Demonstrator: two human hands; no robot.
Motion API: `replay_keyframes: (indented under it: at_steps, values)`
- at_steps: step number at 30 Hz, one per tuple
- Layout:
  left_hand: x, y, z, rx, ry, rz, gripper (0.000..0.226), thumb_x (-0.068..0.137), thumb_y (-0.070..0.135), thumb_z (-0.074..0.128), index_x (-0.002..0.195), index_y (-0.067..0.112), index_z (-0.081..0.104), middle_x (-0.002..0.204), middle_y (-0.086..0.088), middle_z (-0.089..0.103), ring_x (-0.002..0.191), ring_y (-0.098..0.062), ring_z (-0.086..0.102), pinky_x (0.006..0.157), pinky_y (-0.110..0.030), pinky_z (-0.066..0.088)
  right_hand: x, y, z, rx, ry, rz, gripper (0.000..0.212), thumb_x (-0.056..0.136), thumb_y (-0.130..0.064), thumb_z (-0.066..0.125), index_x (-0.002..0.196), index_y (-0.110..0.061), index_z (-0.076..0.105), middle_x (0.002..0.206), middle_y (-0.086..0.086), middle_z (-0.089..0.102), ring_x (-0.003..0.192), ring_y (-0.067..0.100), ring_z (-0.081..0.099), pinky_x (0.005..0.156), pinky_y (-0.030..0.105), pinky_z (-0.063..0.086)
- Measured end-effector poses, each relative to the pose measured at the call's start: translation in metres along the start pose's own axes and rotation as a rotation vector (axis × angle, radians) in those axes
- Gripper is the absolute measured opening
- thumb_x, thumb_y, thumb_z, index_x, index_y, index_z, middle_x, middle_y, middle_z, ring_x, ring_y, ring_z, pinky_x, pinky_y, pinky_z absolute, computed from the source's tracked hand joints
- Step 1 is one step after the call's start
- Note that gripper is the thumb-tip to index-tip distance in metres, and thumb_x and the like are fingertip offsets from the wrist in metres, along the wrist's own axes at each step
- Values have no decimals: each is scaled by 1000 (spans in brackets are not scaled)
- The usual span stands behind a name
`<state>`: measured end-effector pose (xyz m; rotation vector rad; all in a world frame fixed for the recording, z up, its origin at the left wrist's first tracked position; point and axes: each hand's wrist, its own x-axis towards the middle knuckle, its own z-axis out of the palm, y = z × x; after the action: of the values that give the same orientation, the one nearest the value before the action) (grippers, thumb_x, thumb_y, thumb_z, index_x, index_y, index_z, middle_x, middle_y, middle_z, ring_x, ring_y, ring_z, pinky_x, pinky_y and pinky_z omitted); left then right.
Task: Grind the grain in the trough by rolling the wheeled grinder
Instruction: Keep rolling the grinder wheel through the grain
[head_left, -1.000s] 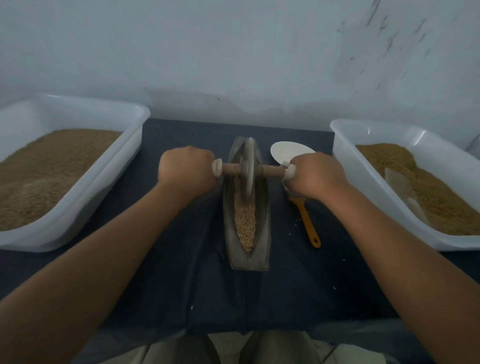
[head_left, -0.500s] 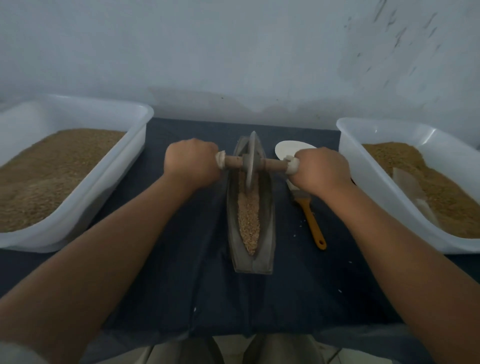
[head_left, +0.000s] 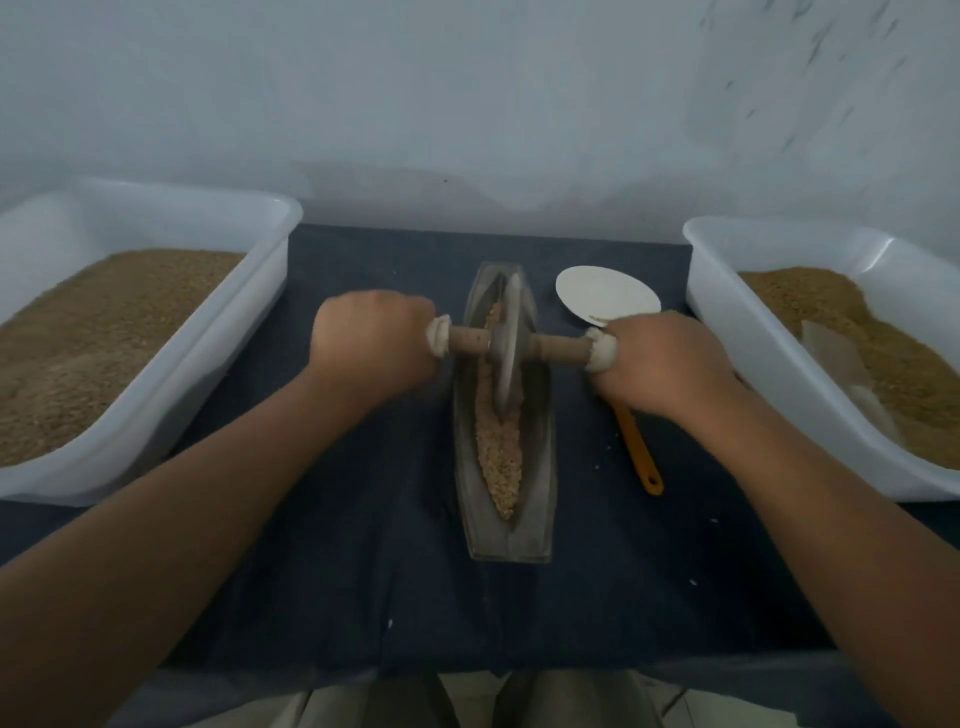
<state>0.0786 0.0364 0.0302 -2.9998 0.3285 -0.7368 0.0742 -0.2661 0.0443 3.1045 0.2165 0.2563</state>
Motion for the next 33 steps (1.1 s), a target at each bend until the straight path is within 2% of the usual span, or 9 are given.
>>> replay_keyframes:
  at_steps: [4,8,11,14,19,24,27,30,33]
  values:
    - [43,4,-3,30,-81,-25,36,89,47,54,64,22,49,63,5,49,61,-28,57,60,-31,39,44,2,7,-53,26,63,37,94,-53,47,70,-28,56,70,-6,58,62,13,50,57,32,42]
    - [-6,4,-8,10,-54,-26,42,97,49,48,64,25,40,62,7,48,54,-21,47,56,-29,35,11,5,1,-25,11,-10,33,89,-56,53,71,-30,59,69,-8,63,61,13,56,57,32,49]
    - [-63,-2,-20,1,-9,32,46,89,47,66,62,28,34,55,11,37,43,-16,39,49,-23,23,-38,4,-15,71,119,-170,33,75,-64,44,57,-36,49,49,-13,50,47,4,48,44,26,36]
    - [-77,-5,-21,-13,26,47,44,77,41,78,61,28,40,51,13,32,37,-12,30,49,-17,18,-52,4,-21,123,63,-229,26,64,-64,40,57,-39,44,48,-14,48,47,1,47,44,27,34]
    - [-8,1,-1,22,-17,-20,42,93,51,49,62,25,37,59,9,41,51,-20,45,54,-28,32,7,3,3,-45,84,-17,36,91,-59,51,69,-31,56,63,-10,56,57,7,47,49,26,28]
    - [28,3,-5,-1,-91,-34,31,88,45,55,66,23,49,67,6,51,65,-29,59,61,-33,40,32,0,3,-25,66,41,40,97,-55,49,71,-26,61,67,-6,59,60,13,51,53,30,38]
    - [-17,3,-12,-21,47,15,40,97,46,55,67,22,47,61,5,46,52,-26,46,55,-29,32,-7,3,-7,32,9,-12,35,87,-59,53,69,-31,61,63,-10,60,59,11,56,54,31,47]
    - [-69,-4,-22,-96,201,120,43,97,41,60,63,22,44,54,4,42,42,-22,40,50,-24,28,-53,6,-16,71,43,-117,34,71,-67,41,65,-38,57,54,-15,54,52,1,52,46,27,37]
    - [-69,-7,-17,-87,238,141,42,97,42,55,62,21,45,53,3,43,41,-21,37,52,-22,21,-54,8,-10,72,11,-125,38,69,-70,37,68,-40,58,56,-15,57,53,2,53,47,28,38]
